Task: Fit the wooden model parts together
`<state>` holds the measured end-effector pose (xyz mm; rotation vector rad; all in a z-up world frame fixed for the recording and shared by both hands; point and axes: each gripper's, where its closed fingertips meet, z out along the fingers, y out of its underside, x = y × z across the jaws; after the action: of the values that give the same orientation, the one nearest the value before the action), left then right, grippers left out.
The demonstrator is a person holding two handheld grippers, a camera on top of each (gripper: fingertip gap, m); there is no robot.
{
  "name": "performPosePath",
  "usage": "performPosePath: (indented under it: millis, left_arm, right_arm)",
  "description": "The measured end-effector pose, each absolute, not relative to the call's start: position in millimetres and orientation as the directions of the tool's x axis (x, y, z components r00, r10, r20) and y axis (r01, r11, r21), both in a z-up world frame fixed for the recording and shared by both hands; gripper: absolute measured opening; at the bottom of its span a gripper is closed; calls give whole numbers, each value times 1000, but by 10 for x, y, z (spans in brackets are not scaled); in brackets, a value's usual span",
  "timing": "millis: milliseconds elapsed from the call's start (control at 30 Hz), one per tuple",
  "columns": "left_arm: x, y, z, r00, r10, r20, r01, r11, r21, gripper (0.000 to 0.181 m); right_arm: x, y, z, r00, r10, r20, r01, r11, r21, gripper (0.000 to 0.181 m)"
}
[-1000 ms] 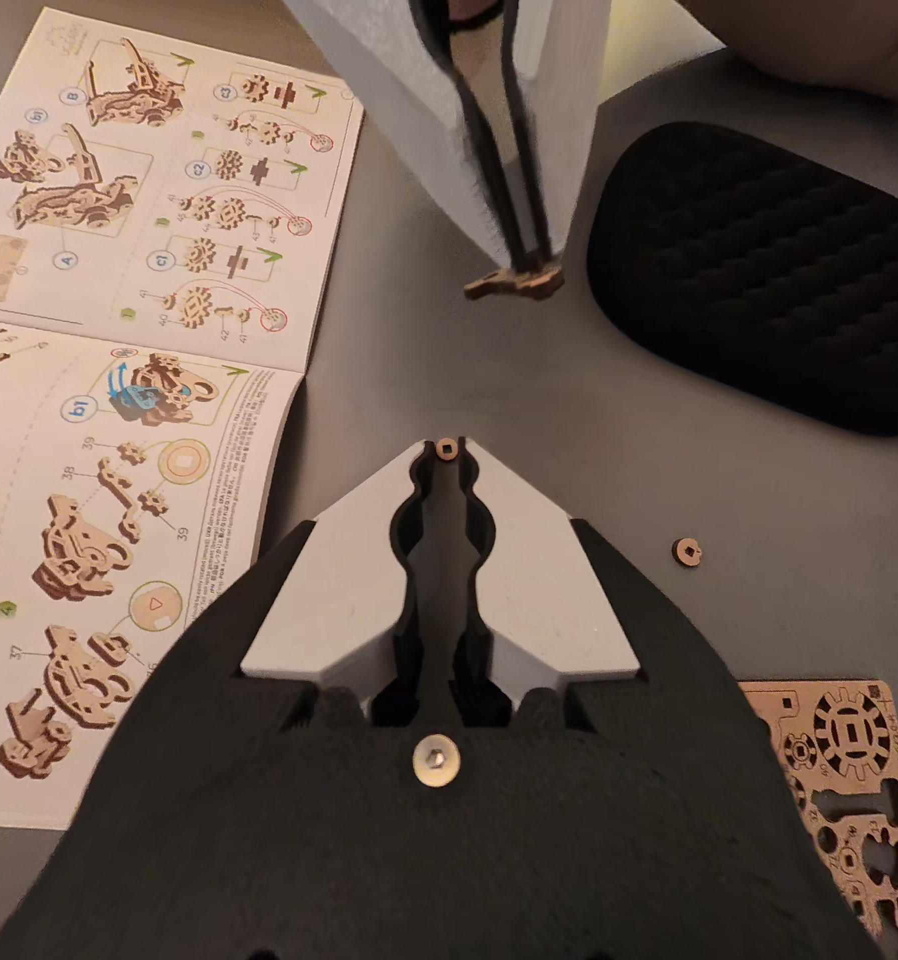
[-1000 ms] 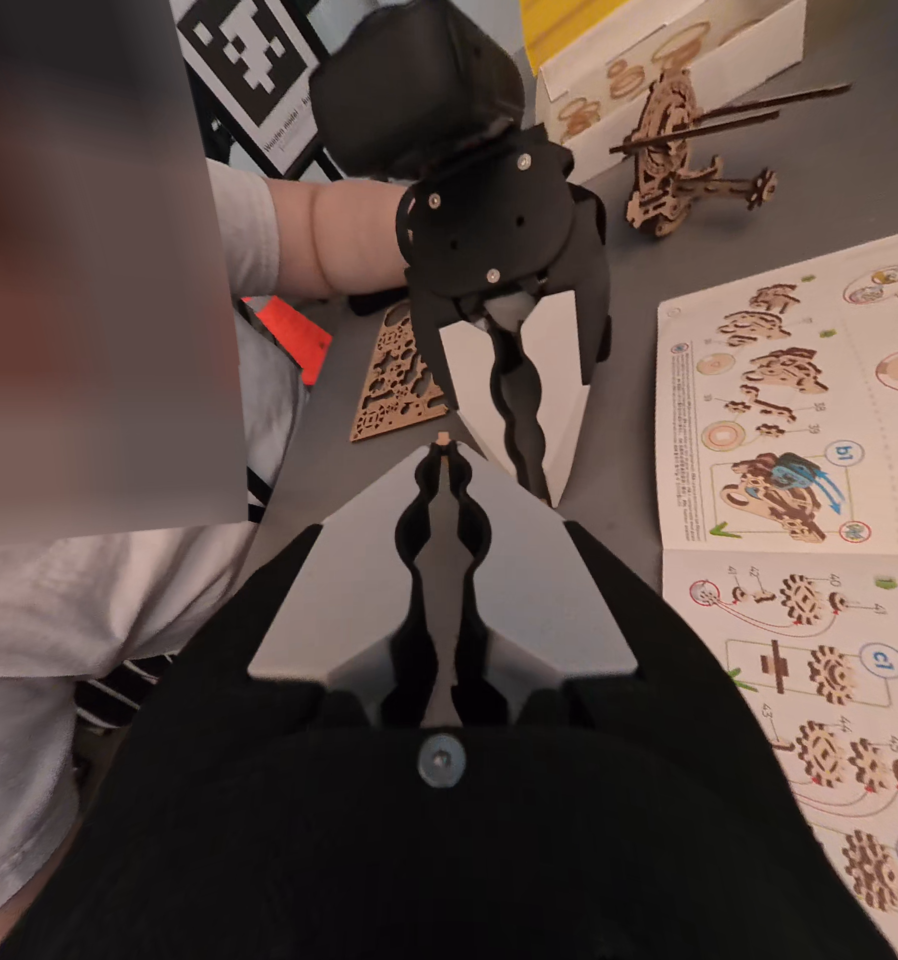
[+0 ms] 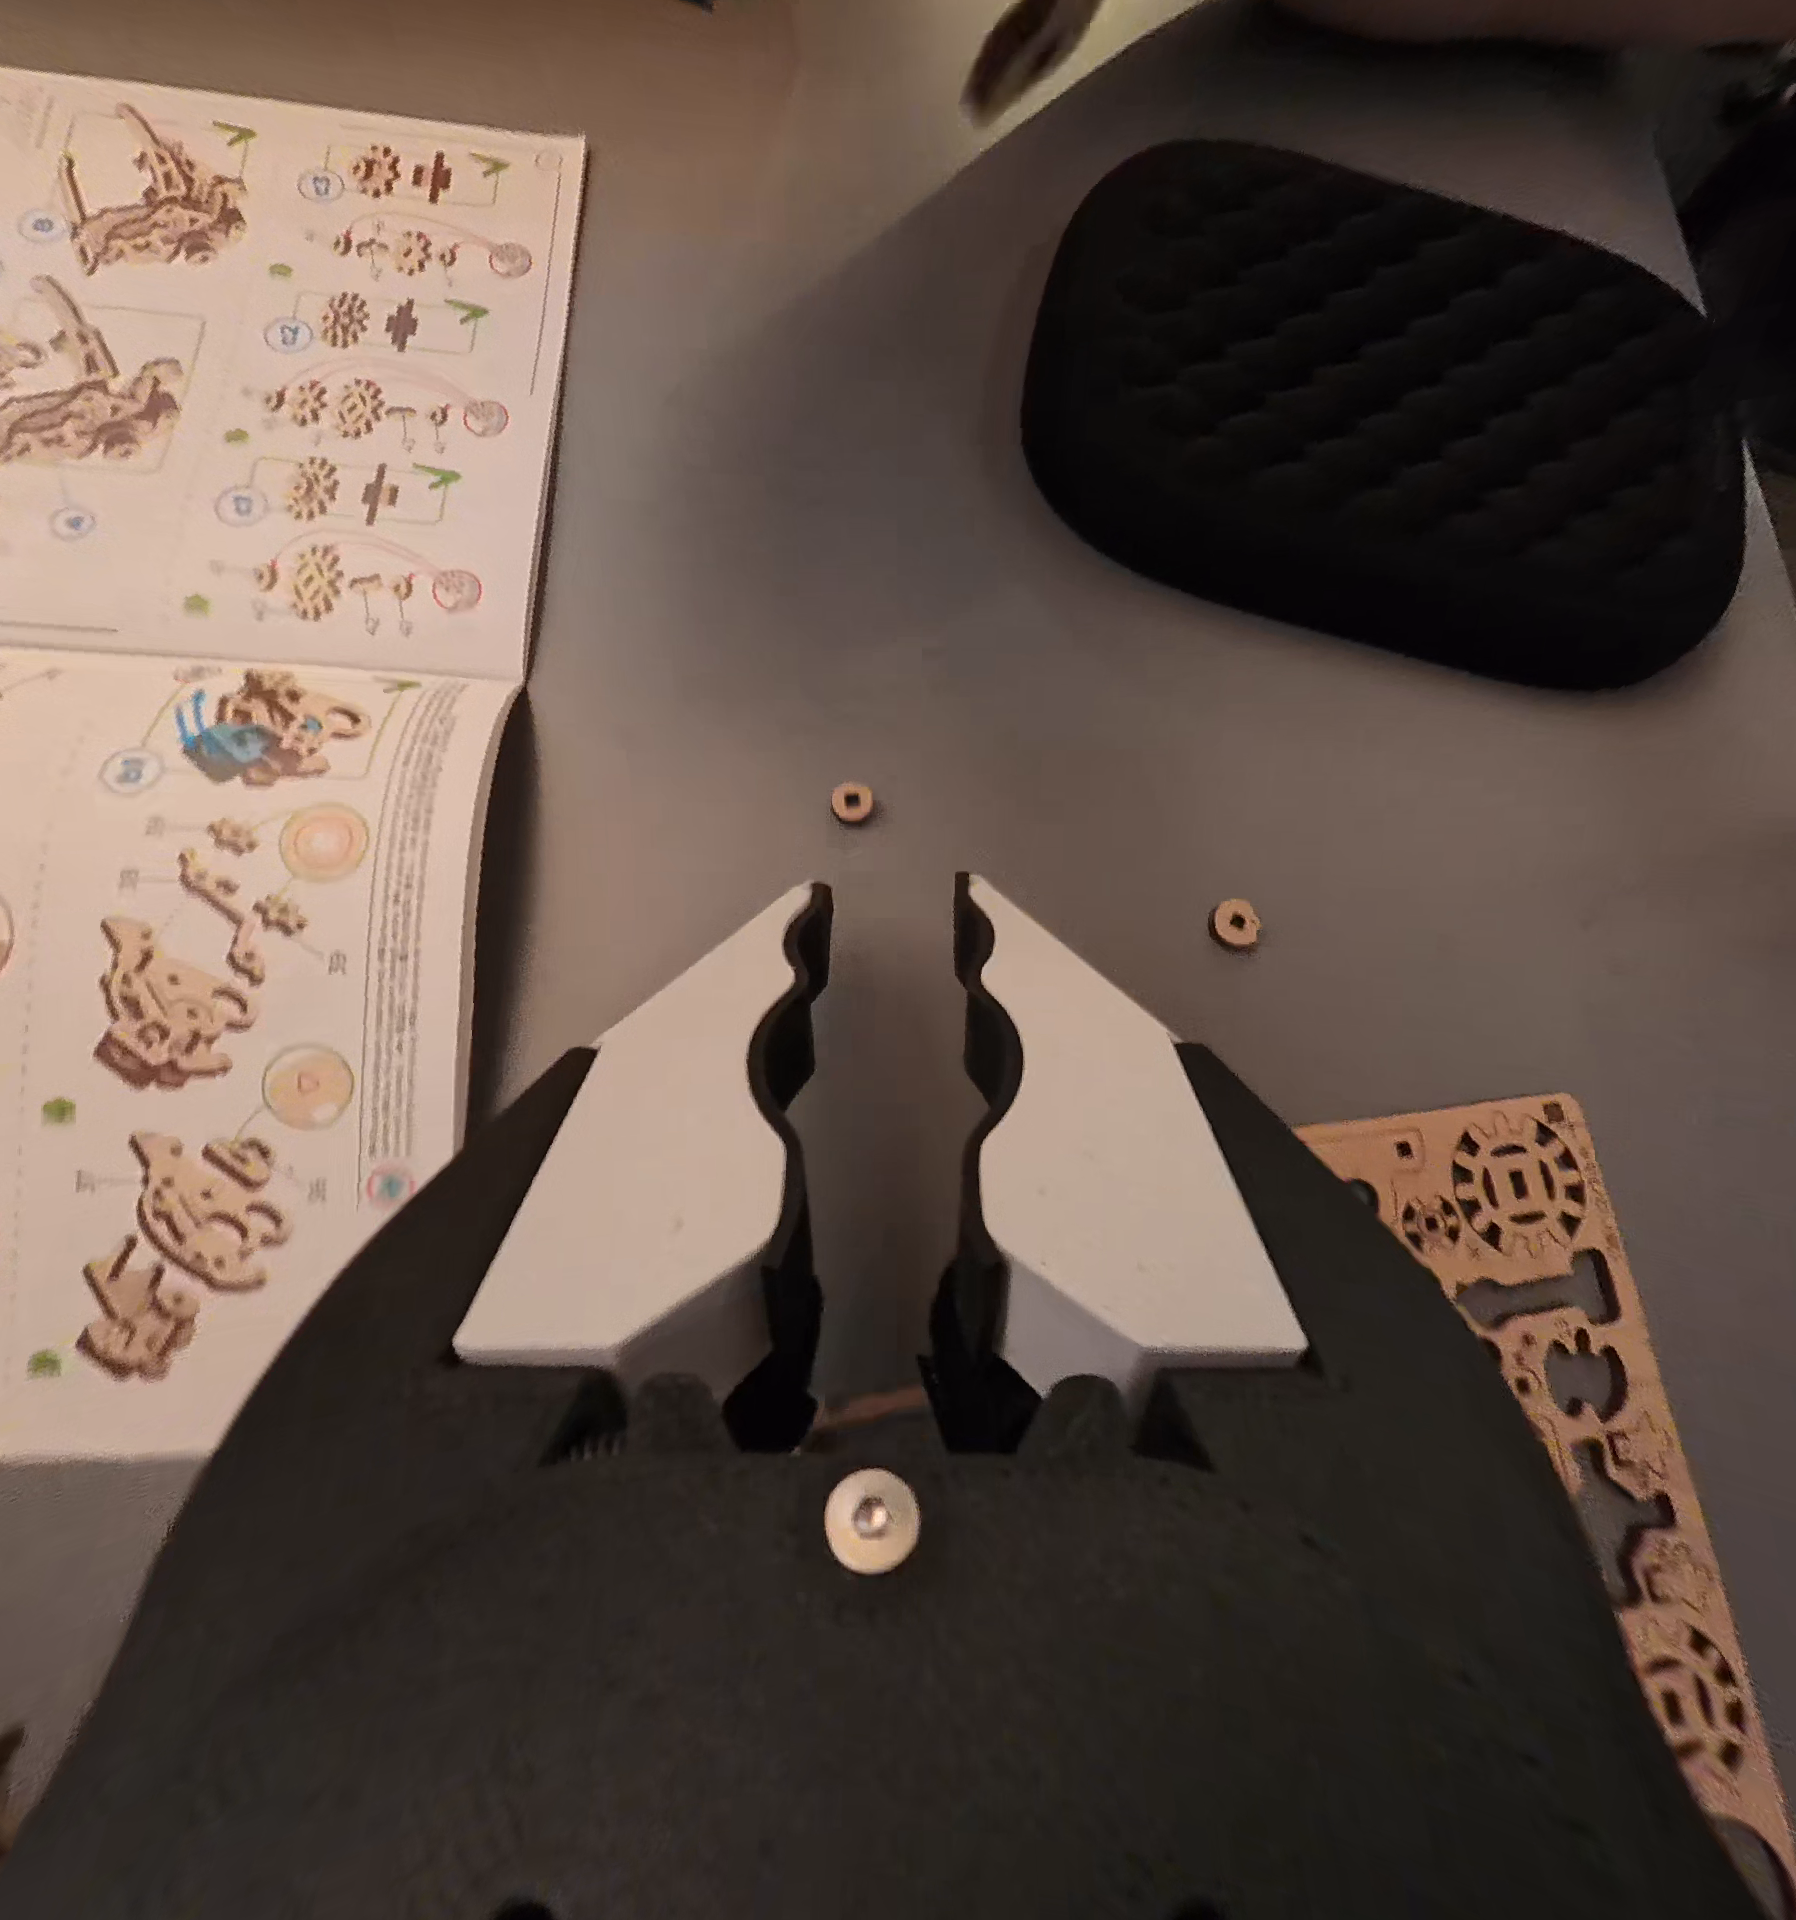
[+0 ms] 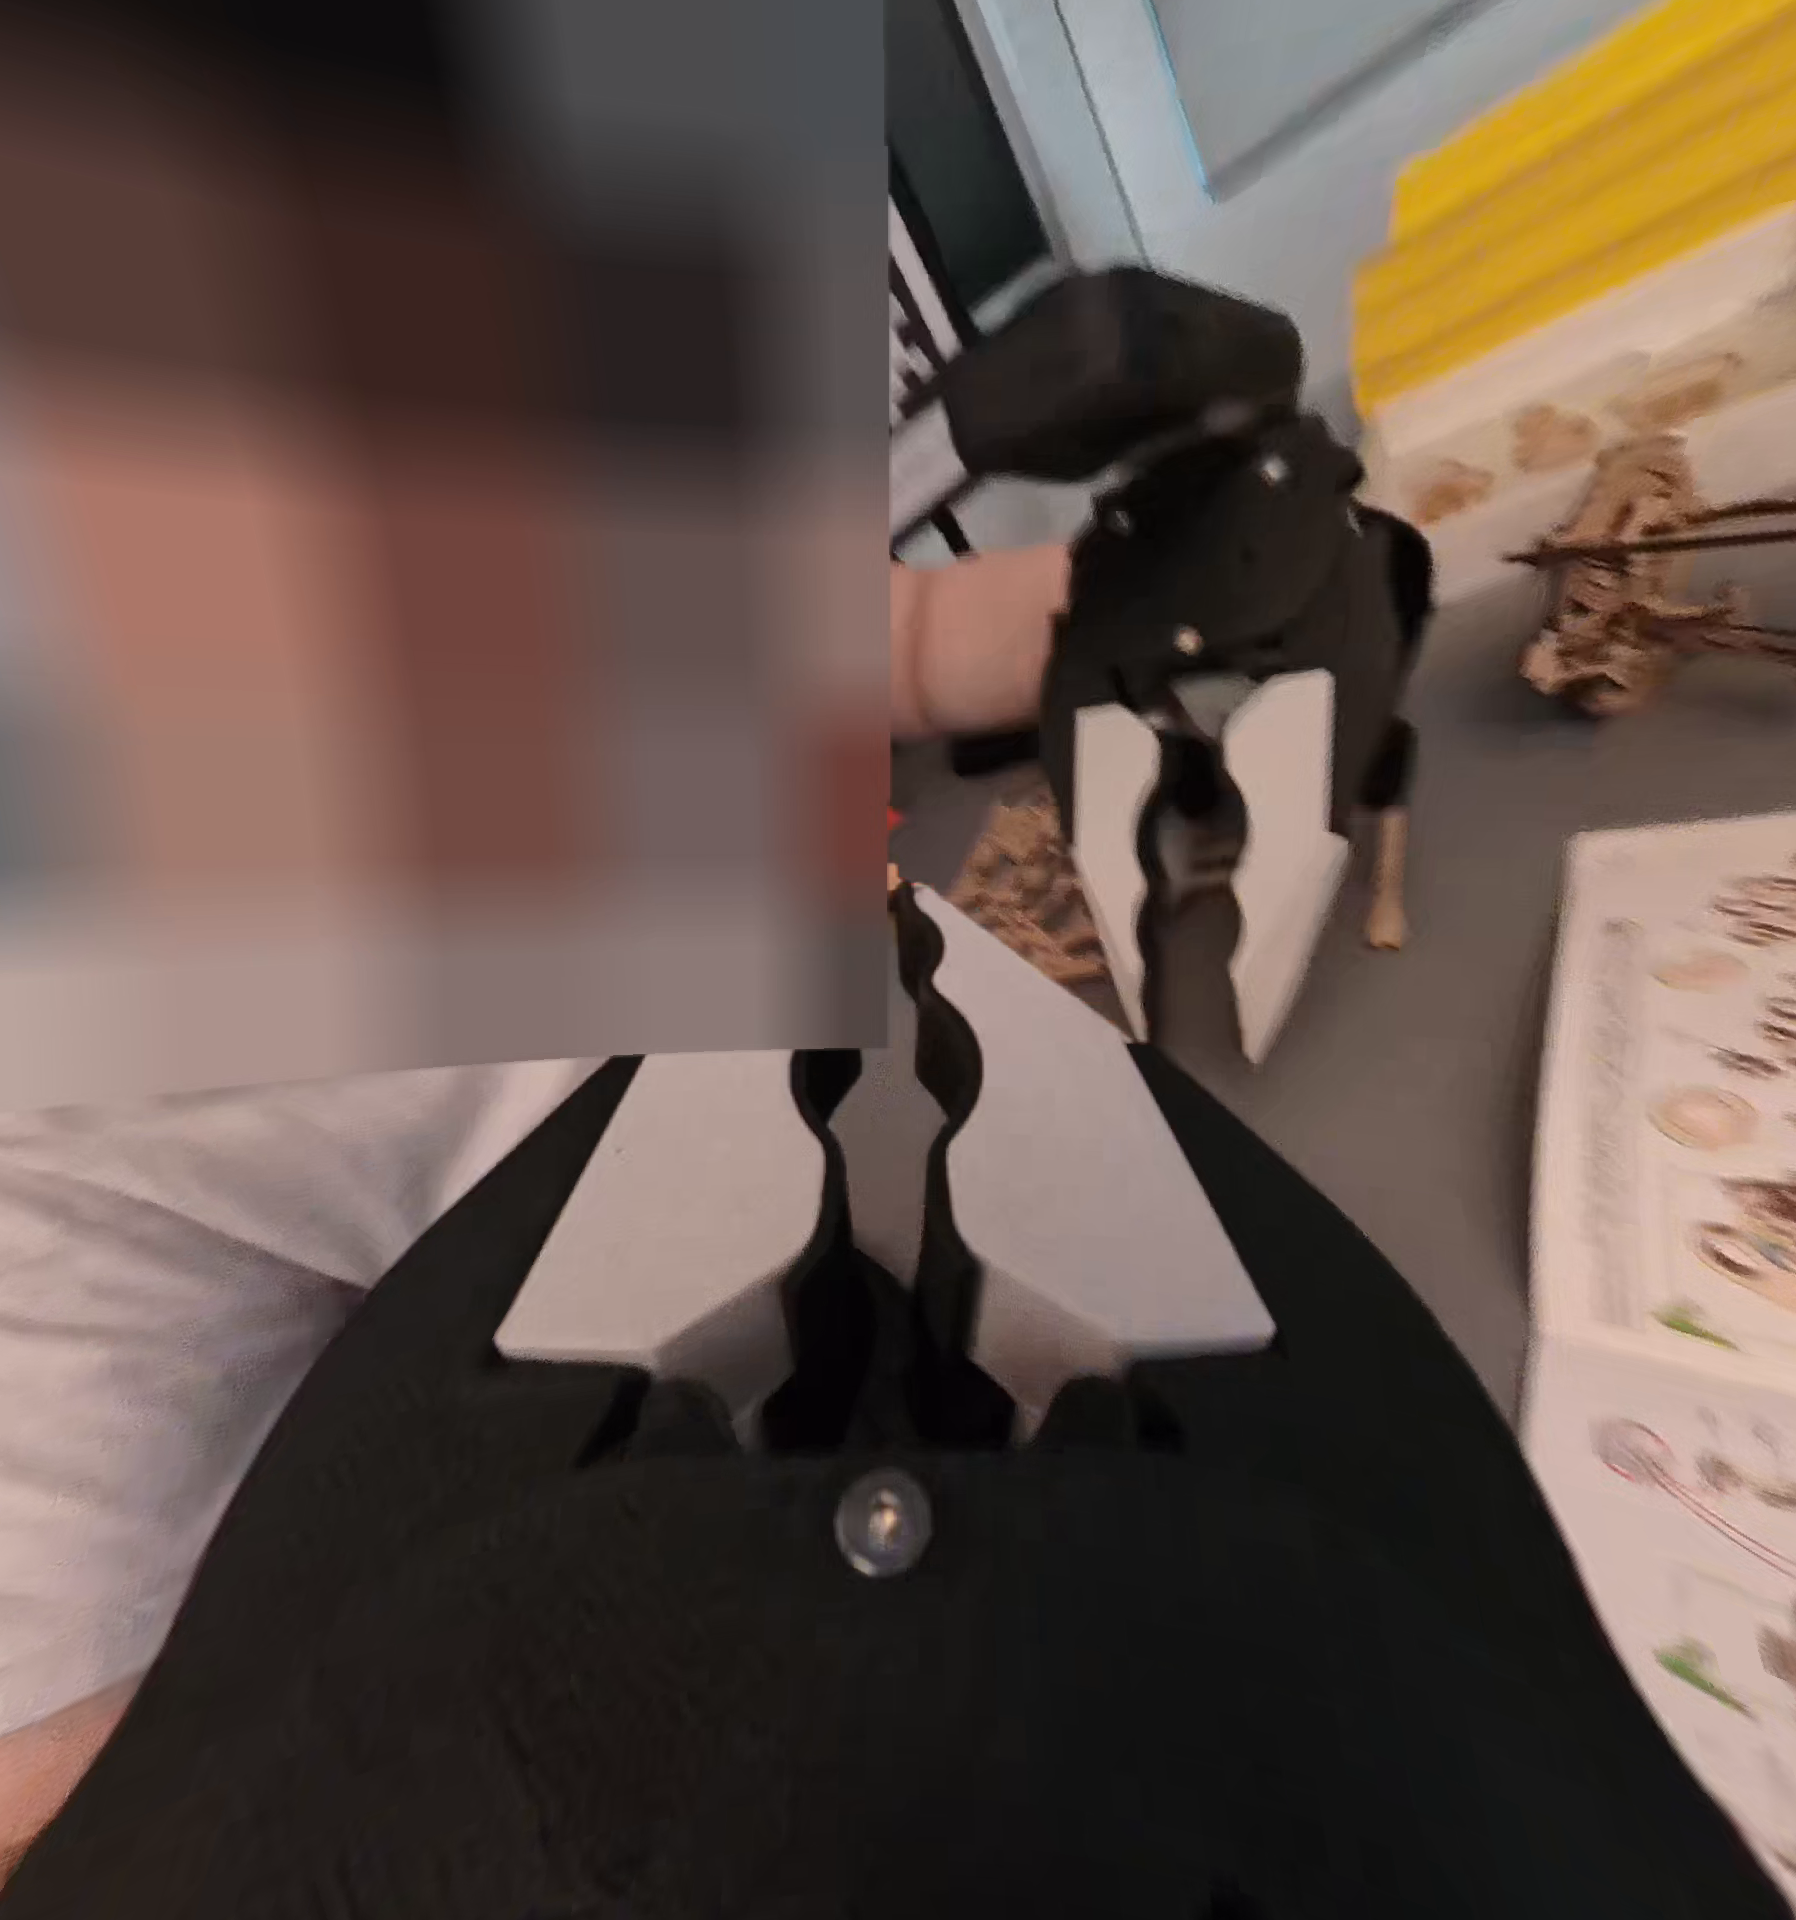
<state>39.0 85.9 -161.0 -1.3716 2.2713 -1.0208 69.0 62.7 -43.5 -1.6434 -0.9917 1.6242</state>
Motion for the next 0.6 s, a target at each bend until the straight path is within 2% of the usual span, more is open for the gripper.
performPosePath:
  millis: [33, 167, 300, 467, 600]
  left_arm:
    - [337, 886, -1610, -489, -867, 98, -661, 295, -690, 22]
    - [158, 1011, -1572, -439, -897, 54, -696, 302, -651, 21]
    - [61, 1028, -1460, -405, -913, 57, -680, 258, -686, 21]
    - [-37, 1033, -1457, -383, -922, 49, -676, 244, -695, 20]
    - [-49, 1040, -1496, -383, -922, 55, -679, 241, -693, 20]
  right_arm:
    - [669, 646, -506, 21, 873, -487, 136, -485, -864, 1]
    - [670, 807, -851, 243, 923, -298, 397, -375, -838, 1]
    - [681, 903, -1209, 387, 899, -206, 623, -420, -660, 1]
    - [581, 809, -1500, 412, 903, -125, 761, -416, -497, 1]
    - [581, 837, -1619, 422, 898, -125, 783, -430, -449, 1]
